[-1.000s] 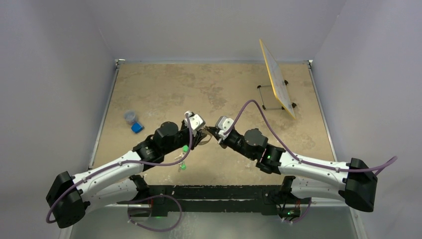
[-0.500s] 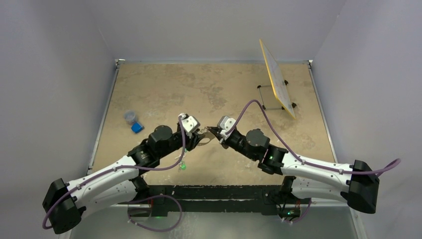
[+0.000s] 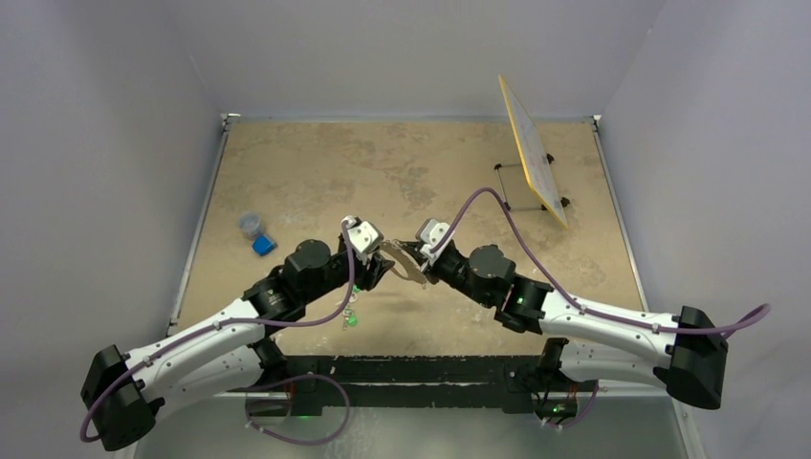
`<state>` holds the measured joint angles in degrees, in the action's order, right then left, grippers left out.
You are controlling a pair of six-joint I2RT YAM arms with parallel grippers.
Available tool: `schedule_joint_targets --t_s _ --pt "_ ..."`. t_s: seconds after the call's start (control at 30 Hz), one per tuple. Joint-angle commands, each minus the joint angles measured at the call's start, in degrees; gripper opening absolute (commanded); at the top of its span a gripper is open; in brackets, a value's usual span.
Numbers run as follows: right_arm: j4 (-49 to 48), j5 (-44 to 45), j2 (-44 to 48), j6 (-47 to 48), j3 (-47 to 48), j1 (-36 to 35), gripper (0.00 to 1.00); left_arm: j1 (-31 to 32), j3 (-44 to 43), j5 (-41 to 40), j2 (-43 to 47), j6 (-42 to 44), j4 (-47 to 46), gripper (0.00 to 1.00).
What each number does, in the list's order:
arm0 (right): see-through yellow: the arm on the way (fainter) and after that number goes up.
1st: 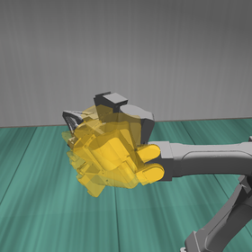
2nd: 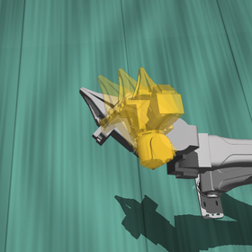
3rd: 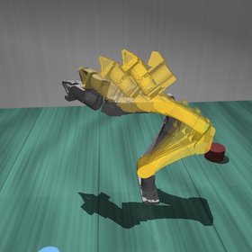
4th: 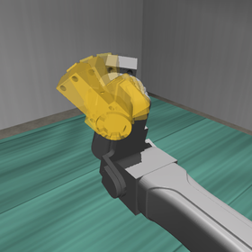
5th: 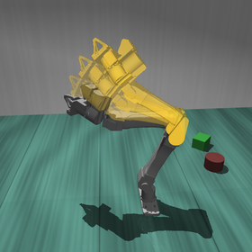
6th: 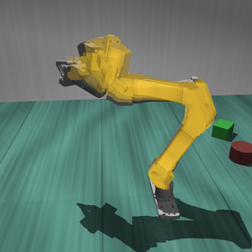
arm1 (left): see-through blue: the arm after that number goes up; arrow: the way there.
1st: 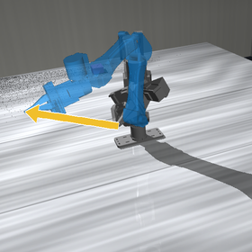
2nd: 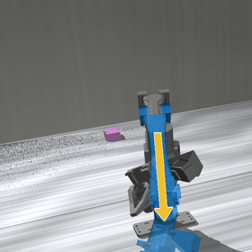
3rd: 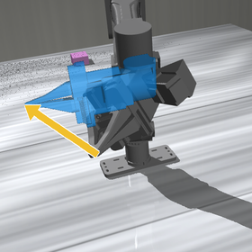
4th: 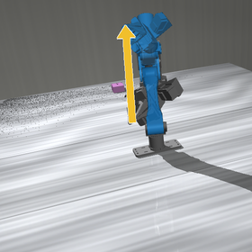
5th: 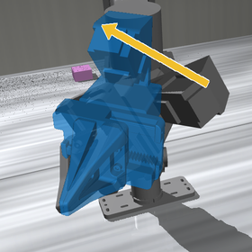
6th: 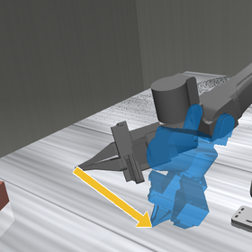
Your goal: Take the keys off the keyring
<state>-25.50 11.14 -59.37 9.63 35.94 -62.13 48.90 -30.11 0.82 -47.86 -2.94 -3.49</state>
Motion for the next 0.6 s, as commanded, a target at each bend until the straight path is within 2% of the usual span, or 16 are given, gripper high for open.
schedule_joint_targets --t_s 0.0,0.23,0.43,0.57 --pt "-0.73 1.58 -0.03 -1.42 3.26 0.2 0.0 0.23 -2.11 1.04 -1.14 0.15 -3.74 0.49" --pt "-0.34 3.89 -0.71 -3.08 4.43 0.17 0.0 0.48 -0.22 2.05 0.0 -0.35 -7.62 0.41" --pt "0.49 5.57 -1.55 -5.87 5.18 0.17 0.0 0.67 1.8 1.02 5.14 -2.52 -9.34 0.38" --pt "2.8 7.11 -2.89 -7.84 7.0 0.17 0.0 0.67 0.92 0.84 5.16 -6.49 -7.94 0.38"
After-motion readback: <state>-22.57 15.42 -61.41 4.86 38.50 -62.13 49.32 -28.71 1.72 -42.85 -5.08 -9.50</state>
